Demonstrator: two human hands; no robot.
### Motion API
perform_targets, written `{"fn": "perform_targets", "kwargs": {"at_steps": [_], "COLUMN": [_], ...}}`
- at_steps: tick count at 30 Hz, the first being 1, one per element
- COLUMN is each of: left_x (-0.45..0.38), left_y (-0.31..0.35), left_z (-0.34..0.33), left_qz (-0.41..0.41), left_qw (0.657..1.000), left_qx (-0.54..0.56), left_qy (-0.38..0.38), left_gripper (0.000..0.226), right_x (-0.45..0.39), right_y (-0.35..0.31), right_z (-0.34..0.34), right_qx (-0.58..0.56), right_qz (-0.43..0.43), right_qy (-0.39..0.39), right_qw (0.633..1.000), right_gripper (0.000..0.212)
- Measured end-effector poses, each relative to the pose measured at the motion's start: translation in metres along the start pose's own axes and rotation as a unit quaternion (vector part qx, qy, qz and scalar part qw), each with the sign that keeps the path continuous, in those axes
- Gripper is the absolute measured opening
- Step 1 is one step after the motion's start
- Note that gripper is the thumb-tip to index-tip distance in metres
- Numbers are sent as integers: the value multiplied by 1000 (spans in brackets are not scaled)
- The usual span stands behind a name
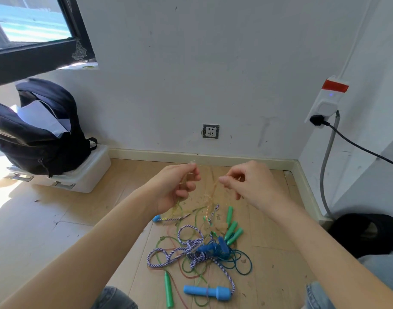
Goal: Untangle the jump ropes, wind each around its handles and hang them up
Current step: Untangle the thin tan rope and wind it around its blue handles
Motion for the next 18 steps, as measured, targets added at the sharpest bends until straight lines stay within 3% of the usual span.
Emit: {"fn": "perform_targets", "kwargs": {"at_steps": [2,5,7,9,11,14,16,18], "left_x": [-3,-4,-2,0,2,7,9,11], "left_y": [3,5,3,2,-1,1,12,23], "left_z": [8,33,46,44,32,8,2,1], "left_qz": [-8,-14,-4,4,5,8,-9,-33], "left_qw": [999,986,969,957,959,982,997,999], "left_qx": [11,-57,-152,-239,-273,-183,-66,-23], "left_qy": [53,154,192,162,81,-35,-40,-27], "left_gripper": [25,26,18,8,10,3,2,2], "right_x": [-1,-2,-1,0,1,-1,-2,-2], "right_y": [-1,-3,-4,-5,-7,-4,6,17], "right_z": [3,16,21,18,12,8,7,0], "right_qx": [-134,-370,-411,-396,-392,-366,-227,-15], "right_qz": [-2,-7,-3,-1,6,-8,-46,-73], "right_qy": [6,33,40,17,-13,-21,-11,-48], "right_qw": [991,929,911,918,920,930,973,996], "right_gripper": [20,20,22,23,23,21,16,16]}}
Point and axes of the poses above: each hand's wrist, its own x-axis away from the middle knuckle, its own z-axis out of the back of the hand, y = z × x, the point moved 4 cm from there along -x, towards the middle knuckle, and after that the axes turned 5 degrees about x, right-handed, at the moved point
